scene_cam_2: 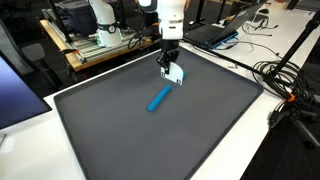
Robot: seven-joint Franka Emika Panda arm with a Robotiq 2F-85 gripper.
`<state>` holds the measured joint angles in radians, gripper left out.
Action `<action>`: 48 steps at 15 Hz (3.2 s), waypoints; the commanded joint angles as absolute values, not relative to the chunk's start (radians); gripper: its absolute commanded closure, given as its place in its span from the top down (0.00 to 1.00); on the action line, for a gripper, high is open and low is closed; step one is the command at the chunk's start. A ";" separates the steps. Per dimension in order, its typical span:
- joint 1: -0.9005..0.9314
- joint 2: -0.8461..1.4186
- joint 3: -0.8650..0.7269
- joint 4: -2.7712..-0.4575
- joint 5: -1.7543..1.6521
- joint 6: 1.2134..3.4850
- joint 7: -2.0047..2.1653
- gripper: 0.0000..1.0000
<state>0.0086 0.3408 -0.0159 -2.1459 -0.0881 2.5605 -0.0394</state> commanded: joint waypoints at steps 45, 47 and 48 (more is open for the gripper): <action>-0.046 0.551 0.046 -2.012 -0.047 2.531 -0.167 0.01; -0.045 0.540 0.039 -2.018 -0.055 2.526 -0.160 0.01; -0.050 0.526 0.034 -2.025 -0.057 2.525 -0.161 0.01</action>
<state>-0.0474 0.5169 0.0275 -2.0297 -0.0766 2.5298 -0.1492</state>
